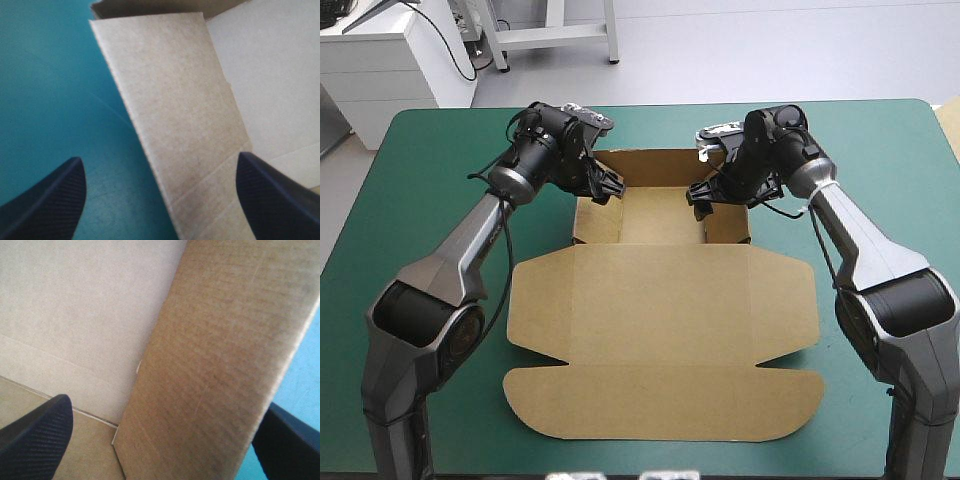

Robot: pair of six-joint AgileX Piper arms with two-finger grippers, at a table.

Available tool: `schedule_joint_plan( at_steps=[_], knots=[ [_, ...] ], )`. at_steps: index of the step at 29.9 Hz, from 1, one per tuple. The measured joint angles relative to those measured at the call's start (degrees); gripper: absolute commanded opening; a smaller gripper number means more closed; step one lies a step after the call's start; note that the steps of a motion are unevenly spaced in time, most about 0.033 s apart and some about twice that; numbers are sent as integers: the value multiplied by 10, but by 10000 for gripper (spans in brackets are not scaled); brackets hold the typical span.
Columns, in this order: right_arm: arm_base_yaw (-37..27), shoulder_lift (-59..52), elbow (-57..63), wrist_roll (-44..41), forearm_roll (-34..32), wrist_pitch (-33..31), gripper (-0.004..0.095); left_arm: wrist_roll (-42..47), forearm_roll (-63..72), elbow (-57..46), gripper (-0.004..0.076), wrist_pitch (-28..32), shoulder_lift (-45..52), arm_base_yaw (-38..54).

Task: Fold the box

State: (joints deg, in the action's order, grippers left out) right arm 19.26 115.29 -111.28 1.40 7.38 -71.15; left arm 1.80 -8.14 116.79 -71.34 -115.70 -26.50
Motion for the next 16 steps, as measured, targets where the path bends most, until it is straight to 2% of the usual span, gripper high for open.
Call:
schedule_joint_plan(
  at_steps=[4,6,9,14,16],
  knots=[
    [0,-8,0,0,1,0,880,6,-9,0,572,-1,38,0],
    [-3,-18,0,1,1,1,880,11,-10,0,518,-1,59,0],
    [-11,-43,0,1,2,1,875,15,-9,0,365,-2,91,0],
    [-39,-89,0,7,2,-1,875,-7,-11,0,1,-2,160,0],
    [-52,-105,0,12,2,-1,875,-22,-11,0,-7,-2,191,0]
  ],
)
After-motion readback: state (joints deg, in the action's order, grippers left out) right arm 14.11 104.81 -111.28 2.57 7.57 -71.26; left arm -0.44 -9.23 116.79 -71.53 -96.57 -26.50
